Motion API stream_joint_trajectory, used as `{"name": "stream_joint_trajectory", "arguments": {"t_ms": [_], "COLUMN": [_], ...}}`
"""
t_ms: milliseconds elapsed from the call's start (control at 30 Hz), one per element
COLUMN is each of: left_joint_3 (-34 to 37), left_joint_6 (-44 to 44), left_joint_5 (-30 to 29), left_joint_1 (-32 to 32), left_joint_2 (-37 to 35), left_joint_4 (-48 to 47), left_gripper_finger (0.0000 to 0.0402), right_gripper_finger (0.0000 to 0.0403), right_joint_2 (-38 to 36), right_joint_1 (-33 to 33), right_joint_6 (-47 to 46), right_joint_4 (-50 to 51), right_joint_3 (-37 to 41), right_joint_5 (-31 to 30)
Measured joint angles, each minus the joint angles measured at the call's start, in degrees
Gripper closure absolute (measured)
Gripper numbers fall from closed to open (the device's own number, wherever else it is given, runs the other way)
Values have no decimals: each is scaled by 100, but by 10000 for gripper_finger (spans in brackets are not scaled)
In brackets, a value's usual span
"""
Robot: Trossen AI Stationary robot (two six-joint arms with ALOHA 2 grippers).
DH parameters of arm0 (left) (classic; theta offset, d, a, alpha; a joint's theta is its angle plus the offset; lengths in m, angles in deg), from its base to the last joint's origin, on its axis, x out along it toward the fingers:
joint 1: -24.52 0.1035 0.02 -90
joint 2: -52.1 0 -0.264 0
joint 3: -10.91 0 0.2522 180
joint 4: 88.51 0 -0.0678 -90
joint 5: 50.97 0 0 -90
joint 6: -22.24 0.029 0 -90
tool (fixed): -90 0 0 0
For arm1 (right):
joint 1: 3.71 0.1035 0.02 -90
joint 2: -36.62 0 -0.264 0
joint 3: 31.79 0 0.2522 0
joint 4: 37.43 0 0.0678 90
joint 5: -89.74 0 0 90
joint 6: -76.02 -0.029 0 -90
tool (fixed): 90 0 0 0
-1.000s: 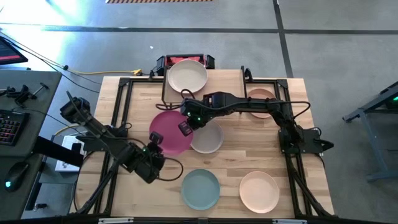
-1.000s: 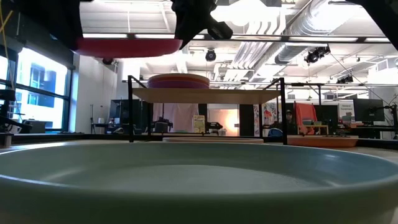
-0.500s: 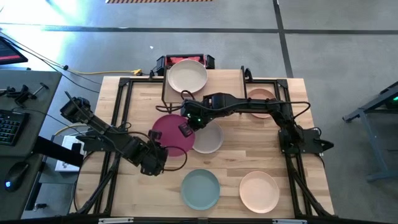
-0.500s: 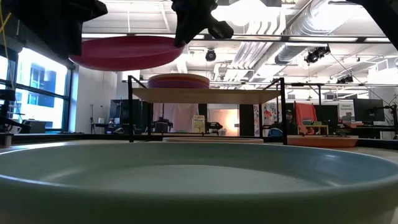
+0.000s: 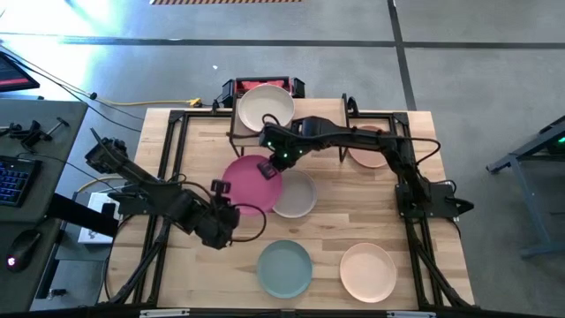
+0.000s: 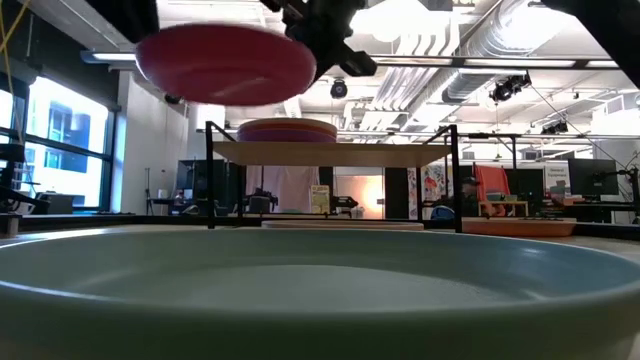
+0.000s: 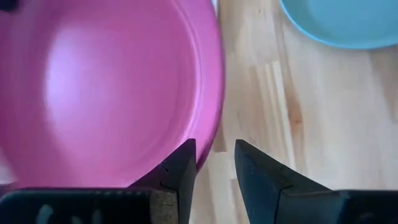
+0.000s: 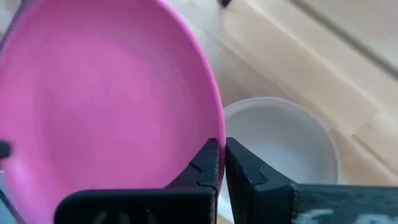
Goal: Place and stack plates onto a shelf
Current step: Stack the pink plate on top of the light gray plate on the shelf
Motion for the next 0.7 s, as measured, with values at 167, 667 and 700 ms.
{"name": "stream_joint_trajectory", "arguments": {"t_ms": [167,667,700], "left_joint_3": [-132,-130,-130], "left_joint_6": [78,-70,-129], "left_joint_5": [-147,-530,-554], "left_joint_1": [43,440,481], "left_joint_2": [-2,-2,-2], "left_joint_4": [-262,-1114,-1151], "left_gripper_finger": [302,303,303], "right_gripper_finger": [403,403,403], "right_joint_2": [0,0,0], "right_joint_1": [-254,-867,-915], "right_joint_6": [275,1018,1076], "right_joint_4": [62,-164,-221], "right_joint_3": [0,0,0], "right_joint_5": [-1,761,874]}}
